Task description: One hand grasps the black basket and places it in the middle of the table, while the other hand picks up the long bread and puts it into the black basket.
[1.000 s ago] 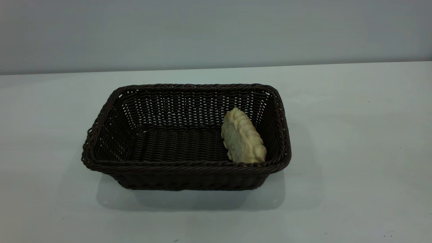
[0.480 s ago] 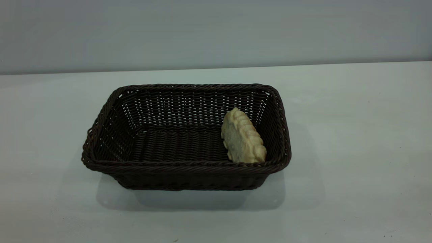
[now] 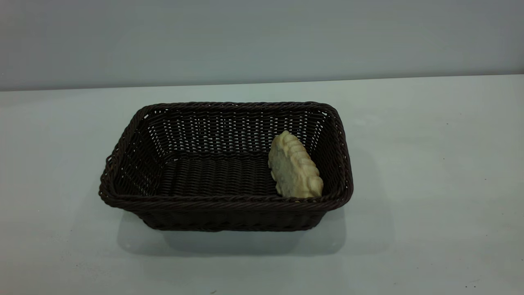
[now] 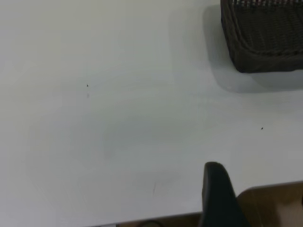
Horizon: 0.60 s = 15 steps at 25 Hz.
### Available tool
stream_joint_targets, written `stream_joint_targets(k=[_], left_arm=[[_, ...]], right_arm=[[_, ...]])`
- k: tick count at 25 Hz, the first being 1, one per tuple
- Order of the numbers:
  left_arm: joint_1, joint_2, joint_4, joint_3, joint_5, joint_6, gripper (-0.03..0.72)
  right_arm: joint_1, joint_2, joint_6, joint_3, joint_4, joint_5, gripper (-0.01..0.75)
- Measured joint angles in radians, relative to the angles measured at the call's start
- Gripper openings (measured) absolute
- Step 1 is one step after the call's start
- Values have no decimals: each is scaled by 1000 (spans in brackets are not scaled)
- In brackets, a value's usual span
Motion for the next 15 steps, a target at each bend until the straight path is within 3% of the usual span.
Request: stream_joint_targets(k=[15], left_arm=[[0, 0, 2, 38, -16, 0, 487]], right_arm=[[0, 0, -17, 11, 19, 1, 370]])
